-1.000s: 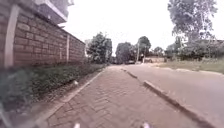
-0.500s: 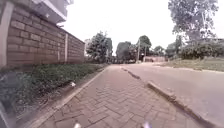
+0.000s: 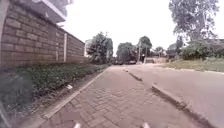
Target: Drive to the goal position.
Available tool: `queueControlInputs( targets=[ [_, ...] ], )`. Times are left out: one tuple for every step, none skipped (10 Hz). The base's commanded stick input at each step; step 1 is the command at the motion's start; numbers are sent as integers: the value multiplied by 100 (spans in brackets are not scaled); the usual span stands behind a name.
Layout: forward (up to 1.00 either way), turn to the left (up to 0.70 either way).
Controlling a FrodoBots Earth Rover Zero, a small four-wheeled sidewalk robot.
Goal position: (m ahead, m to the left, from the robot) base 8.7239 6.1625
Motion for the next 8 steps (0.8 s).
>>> queueControlInputs(
  targets=[
    [50, 0],
    [50, 0],
    [50, 0],
    [50, 0],
    [50, 0],
    [50, 0],
    [50, 0],
    [50, 0]
  ],
)
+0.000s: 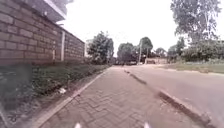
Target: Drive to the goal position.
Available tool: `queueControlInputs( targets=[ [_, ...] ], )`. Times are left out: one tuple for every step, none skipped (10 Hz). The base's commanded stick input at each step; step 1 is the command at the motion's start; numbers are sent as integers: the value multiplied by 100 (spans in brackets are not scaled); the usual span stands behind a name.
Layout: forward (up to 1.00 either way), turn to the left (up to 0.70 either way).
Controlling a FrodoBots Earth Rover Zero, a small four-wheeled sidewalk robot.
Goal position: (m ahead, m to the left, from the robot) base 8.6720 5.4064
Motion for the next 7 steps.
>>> queueControlInputs(
  targets=[
    [50, 0],
    [50, 0],
    [50, 0],
    [50, 0],
    [50, 0],
    [50, 0],
    [50, 0]
  ],
)
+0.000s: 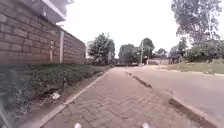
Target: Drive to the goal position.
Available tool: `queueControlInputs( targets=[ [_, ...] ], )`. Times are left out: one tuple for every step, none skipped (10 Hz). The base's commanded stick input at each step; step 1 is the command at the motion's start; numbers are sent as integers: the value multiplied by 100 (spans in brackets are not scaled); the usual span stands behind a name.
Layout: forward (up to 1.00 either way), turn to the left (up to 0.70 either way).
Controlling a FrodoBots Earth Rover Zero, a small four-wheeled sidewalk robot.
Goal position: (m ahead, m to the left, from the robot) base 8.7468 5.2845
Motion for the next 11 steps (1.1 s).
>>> queueControlInputs(
  targets=[
    [50, 0],
    [50, 0],
    [50, 0],
    [50, 0],
    [50, 0],
    [50, 0],
    [50, 0],
    [50, 0],
    [50, 0],
    [50, 0],
    [50, 0]
  ],
)
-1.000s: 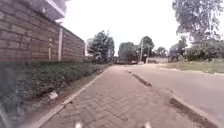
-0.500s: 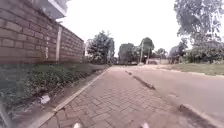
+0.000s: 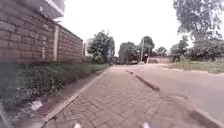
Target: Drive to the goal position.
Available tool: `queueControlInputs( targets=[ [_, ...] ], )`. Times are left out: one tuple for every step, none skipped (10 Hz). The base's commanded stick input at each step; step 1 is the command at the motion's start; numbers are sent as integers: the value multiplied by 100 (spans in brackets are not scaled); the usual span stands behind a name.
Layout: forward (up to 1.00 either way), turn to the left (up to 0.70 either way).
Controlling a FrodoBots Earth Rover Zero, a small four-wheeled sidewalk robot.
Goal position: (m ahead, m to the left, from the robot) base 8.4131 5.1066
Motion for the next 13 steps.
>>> queueControlInputs(
  targets=[
    [50, 0],
    [50, 0],
    [50, 0],
    [50, 0],
    [50, 0],
    [50, 0],
    [50, 0],
    [50, 0],
    [50, 0],
    [50, 0],
    [50, 0],
    [50, 0],
    [50, 0]
  ],
)
